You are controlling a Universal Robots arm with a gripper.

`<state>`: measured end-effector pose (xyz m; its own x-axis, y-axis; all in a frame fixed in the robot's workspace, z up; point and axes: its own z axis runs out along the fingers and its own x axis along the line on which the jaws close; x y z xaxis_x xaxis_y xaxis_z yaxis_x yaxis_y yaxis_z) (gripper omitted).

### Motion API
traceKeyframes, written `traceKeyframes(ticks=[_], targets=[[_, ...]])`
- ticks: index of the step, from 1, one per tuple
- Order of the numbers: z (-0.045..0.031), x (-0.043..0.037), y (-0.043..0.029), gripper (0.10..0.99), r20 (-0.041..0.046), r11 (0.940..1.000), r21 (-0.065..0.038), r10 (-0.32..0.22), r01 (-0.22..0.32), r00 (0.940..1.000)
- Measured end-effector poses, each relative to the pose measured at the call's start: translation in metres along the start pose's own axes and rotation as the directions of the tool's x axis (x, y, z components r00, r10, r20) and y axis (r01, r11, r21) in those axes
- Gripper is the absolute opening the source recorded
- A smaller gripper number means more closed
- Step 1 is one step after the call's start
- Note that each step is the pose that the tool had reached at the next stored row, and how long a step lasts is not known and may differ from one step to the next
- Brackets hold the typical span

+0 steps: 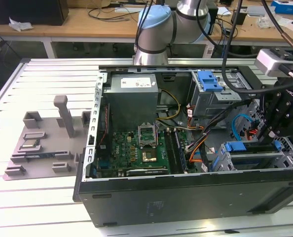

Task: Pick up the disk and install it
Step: 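Insert the first disk wire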

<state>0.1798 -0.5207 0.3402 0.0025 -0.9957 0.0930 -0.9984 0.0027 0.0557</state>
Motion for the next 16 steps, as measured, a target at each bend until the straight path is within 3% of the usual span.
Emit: traceKeyframes(ticks=[9,12,14,16], targets=[[0.0036,-0.0003,0.0012,0.165,-0.0001,1.0000,0.000,0.000,0.000,1.0000],[0.0034,-0.0002,0.0012,0.239,-0.0001,1.0000,0.000,0.000,0.000,1.0000],[-0.0022,0.0002,0.0015,0.239,0.0000,1.0000,0.000,0.000,0.000,1.0000],[-0.0146,0.0003,0.0022,0.224,0.0001,1.0000,0.001,0.000,0.000,1.0000]])
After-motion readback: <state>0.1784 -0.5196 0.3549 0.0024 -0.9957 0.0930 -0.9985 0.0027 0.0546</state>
